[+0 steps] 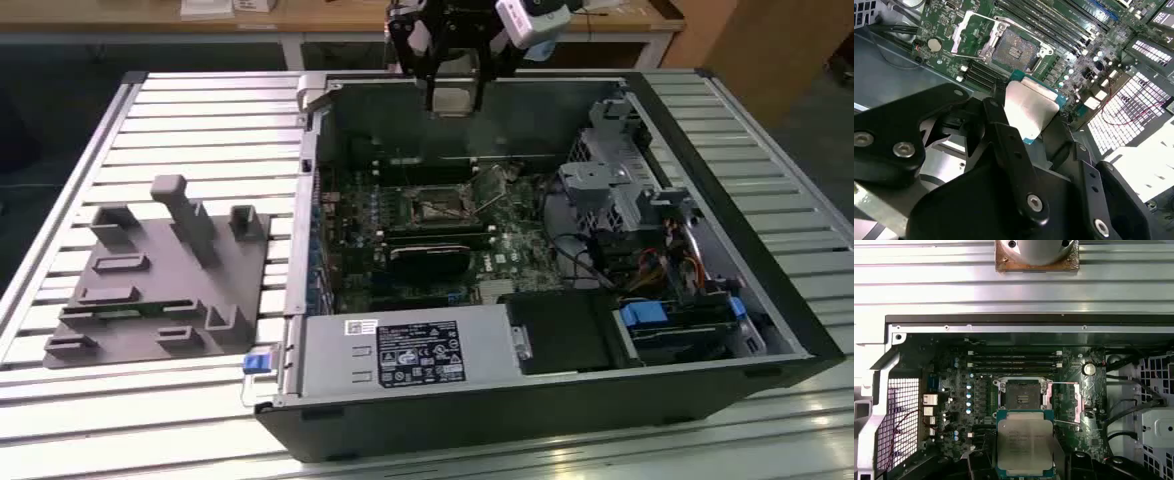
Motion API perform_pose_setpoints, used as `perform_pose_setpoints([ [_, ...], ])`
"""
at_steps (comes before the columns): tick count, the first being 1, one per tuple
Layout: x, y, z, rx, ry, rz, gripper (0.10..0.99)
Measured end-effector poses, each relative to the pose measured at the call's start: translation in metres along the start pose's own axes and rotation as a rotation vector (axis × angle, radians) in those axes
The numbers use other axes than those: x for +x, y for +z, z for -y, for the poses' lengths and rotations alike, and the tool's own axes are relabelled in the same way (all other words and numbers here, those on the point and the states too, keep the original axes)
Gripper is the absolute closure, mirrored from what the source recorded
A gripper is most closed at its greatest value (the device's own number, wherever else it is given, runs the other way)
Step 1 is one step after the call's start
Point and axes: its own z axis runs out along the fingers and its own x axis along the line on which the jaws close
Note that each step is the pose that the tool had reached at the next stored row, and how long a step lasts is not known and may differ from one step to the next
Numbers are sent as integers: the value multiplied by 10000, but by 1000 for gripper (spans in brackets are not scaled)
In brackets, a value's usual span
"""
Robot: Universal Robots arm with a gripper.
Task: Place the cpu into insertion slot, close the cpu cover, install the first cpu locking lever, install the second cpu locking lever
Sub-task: 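Place the cpu into insertion slot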
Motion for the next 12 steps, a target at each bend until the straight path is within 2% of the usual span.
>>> perform_pose_setpoints([
  [12,0,2,0,1,0,0,549],
])
